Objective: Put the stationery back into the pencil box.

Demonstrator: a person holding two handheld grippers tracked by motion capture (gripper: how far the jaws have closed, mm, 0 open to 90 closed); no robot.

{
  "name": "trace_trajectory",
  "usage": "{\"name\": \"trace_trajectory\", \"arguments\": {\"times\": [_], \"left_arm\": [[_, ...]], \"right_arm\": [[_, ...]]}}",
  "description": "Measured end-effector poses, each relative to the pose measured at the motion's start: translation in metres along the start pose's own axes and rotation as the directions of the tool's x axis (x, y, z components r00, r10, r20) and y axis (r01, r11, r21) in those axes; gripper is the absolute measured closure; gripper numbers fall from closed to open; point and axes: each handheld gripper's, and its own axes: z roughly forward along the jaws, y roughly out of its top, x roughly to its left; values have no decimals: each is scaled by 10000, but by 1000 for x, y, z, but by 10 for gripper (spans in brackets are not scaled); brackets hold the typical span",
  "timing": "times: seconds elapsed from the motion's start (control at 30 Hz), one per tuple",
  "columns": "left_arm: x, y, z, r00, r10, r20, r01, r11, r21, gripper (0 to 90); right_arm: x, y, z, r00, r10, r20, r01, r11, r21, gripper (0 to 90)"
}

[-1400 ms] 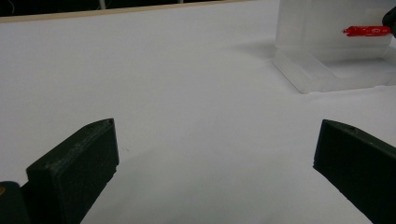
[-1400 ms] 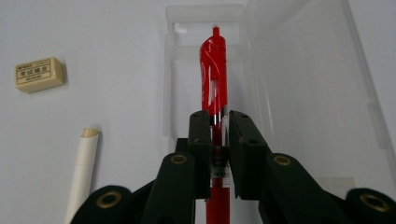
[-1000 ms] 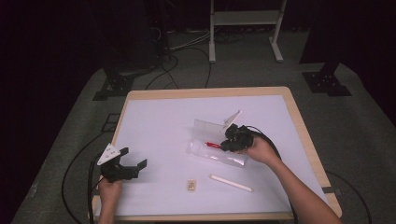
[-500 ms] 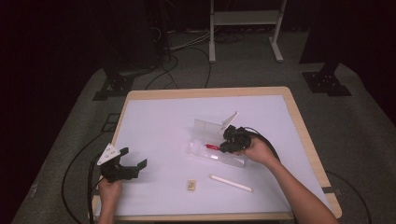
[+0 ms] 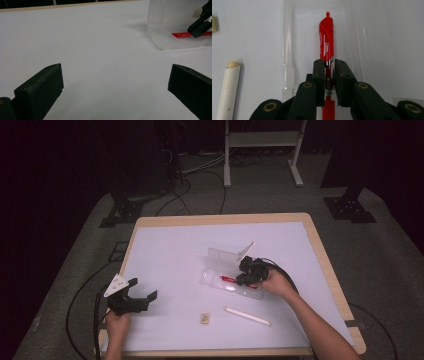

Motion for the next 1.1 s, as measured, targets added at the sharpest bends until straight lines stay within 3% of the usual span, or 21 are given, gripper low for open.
{"name": "trace_trajectory", "arguments": {"times": [0.73,1.1], "left_arm": [[0,0,0,10000,10,-16,-10,10000,-39,0],[0,0,0,10000,14,-8,-14,10000,1,0]], "right_arm": [[-1,-3,-2,9999,109,1,-109,9998,-177,730],[1,-6,-16,10000,74,34,-72,9978,-664,696]]}}
